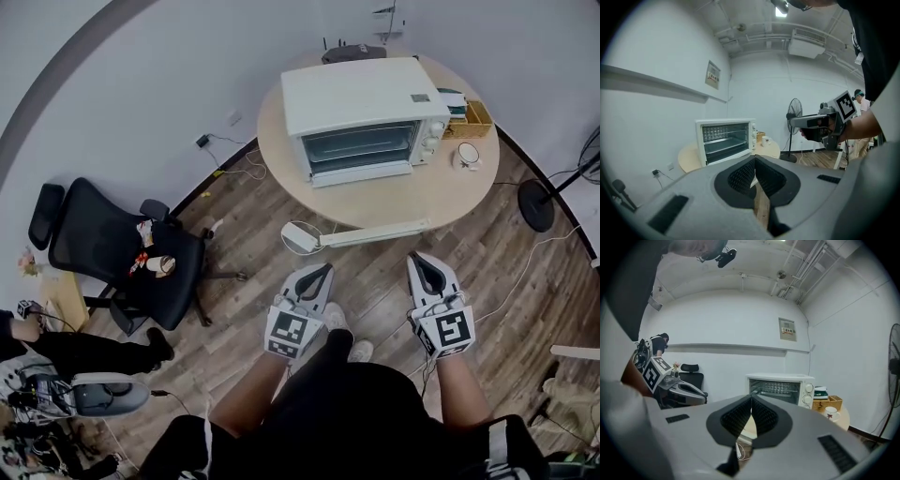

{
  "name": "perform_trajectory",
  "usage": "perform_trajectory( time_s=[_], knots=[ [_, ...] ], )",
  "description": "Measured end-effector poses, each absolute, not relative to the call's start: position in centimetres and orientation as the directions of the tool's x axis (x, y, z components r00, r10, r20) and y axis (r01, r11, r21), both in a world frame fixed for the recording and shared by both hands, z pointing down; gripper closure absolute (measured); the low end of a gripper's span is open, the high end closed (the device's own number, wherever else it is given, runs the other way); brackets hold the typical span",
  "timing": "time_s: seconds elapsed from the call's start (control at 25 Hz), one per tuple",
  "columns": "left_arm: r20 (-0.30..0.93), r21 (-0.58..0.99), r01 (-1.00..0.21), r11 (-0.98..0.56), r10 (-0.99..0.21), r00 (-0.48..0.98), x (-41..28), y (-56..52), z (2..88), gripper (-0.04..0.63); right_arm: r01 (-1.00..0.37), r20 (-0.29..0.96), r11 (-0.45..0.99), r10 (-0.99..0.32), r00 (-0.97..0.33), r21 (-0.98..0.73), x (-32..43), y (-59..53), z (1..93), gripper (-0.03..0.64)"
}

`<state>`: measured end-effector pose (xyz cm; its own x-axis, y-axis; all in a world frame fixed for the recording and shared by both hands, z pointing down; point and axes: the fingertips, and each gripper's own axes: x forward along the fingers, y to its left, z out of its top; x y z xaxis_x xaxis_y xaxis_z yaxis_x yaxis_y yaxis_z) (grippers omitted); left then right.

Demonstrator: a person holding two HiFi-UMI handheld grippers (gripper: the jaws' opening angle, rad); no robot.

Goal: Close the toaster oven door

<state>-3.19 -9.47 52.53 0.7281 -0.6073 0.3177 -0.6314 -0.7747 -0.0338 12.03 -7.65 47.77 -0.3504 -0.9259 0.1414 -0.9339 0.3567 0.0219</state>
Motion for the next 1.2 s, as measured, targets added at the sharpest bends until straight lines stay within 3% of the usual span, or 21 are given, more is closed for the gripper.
perform_trajectory(
  time_s=[0.36, 0.52, 0.6, 0.88, 1.2],
  knots=[
    [0.453, -0.132, -0.619, -0.774, -0.602, 0.657, -4.3, -12.6, 57.9, 0.584, -0.923, 0.17, 0.385, -0.91, -0.378, 0.007, 10.7, -11.2, 49.6, 0.611],
    [0.548, -0.156, -0.595, -0.789, -0.57, 0.612, -4.7, -13.9, 60.8, 0.484, -0.928, 0.176, 0.372, -0.914, -0.365, 0.008, 10.8, -12.8, 49.9, 0.609],
    [0.587, -0.181, -0.574, -0.798, -0.556, 0.588, -4.7, -14.6, 62.0, 0.466, -0.931, 0.175, 0.366, -0.917, -0.36, 0.004, 10.8, -13.6, 49.9, 0.609],
    [0.691, -0.372, -0.371, -0.851, -0.52, 0.501, -3.6, -16.3, 66.5, 0.456, -0.935, 0.183, 0.353, -0.919, -0.35, -0.012, 10.9, -15.2, 50.2, 0.607],
    [0.705, -0.562, -0.214, -0.799, -0.598, 0.382, -2.6, -18.5, 69.6, 0.456, -0.939, 0.186, 0.343, -0.922, -0.34, -0.018, 11.7, -16.8, 50.3, 0.607]
  ],
)
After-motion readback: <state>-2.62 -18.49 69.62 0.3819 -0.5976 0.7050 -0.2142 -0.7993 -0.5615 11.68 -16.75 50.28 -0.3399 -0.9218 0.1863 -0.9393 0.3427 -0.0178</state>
